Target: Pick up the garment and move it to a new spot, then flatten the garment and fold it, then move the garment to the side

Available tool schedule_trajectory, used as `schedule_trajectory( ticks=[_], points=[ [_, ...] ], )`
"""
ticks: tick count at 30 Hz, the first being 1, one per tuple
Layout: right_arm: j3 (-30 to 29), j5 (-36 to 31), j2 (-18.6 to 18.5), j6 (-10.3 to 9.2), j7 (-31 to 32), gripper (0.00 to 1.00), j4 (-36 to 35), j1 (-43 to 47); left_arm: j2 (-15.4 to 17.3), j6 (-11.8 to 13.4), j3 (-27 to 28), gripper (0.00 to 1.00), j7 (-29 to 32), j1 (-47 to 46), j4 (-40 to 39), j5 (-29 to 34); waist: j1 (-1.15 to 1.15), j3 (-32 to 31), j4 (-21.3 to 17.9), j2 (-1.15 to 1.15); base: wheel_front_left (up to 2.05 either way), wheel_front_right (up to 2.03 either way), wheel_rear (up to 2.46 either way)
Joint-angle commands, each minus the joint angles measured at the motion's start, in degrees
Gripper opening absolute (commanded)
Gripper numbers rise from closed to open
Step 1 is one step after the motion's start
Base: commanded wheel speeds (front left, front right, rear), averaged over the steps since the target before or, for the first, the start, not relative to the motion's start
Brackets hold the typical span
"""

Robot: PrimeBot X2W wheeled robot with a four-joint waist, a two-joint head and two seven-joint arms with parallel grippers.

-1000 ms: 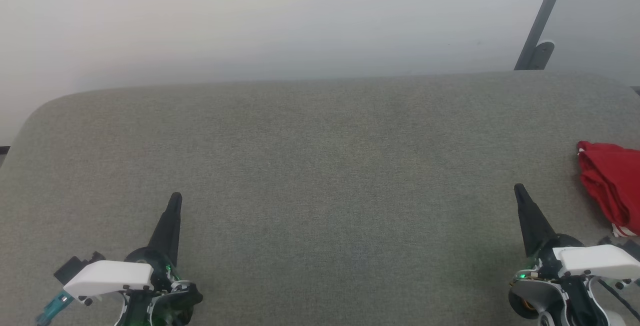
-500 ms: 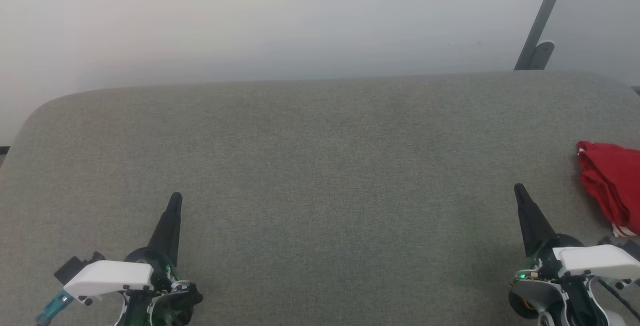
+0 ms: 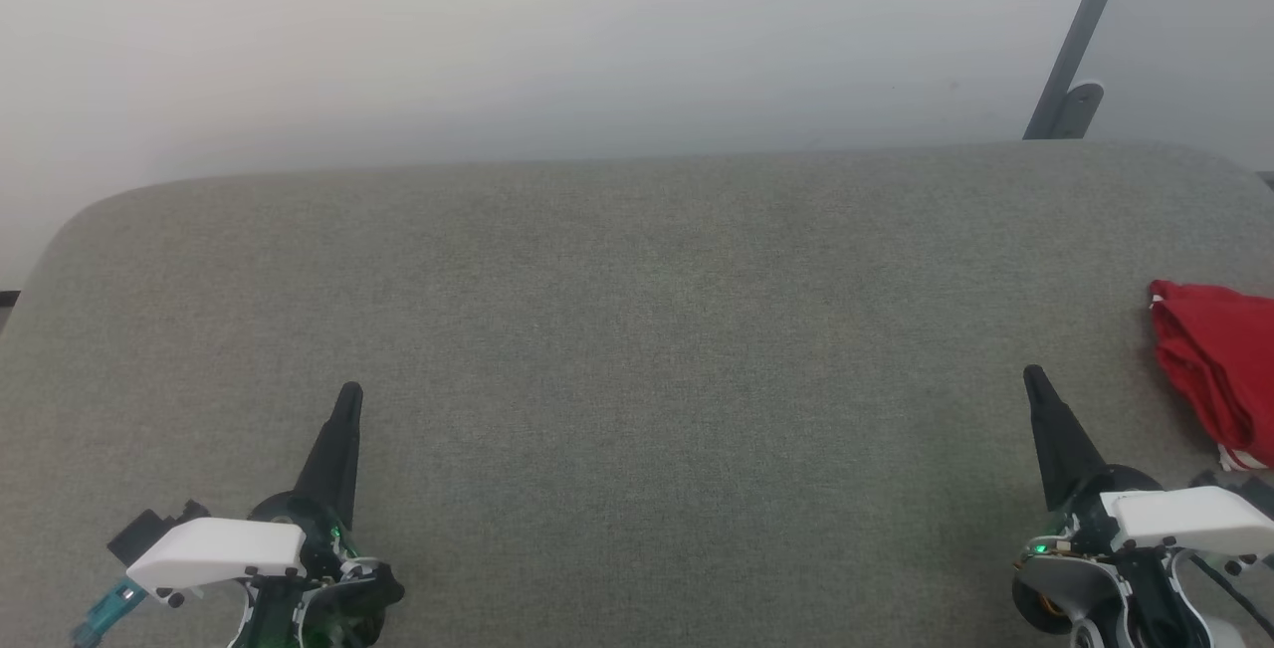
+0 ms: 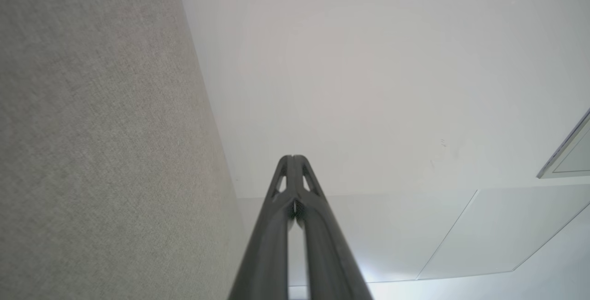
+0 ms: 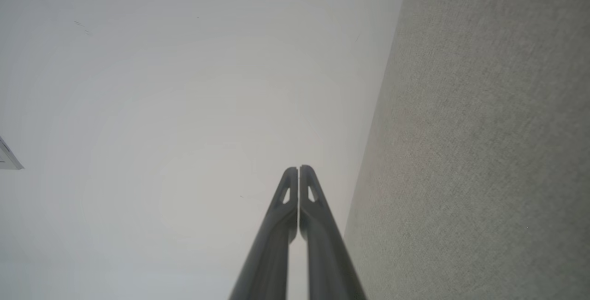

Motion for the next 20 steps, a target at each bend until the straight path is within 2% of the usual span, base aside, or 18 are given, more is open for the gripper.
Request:
schedule_trajectory(
  ticks=[1,20],
  points=[
    [-0.01,0.25,0.21,0.02,0.16,0.00,0.11,-0.32,-0.09,-0.18,0.27,0.00,0.29,-0.62,-0.02,0.15,0.00,0.00,0.00,0.00,0.00,0.00,0.00],
    [-0.01,0.25,0.21,0.02,0.16,0.00,0.11,-0.32,-0.16,-0.18,0.35,0.00,0.26,-0.63,-0.02,0.21,0.00,0.00,0.00,0.00,0.00,0.00,0.00]
  ],
)
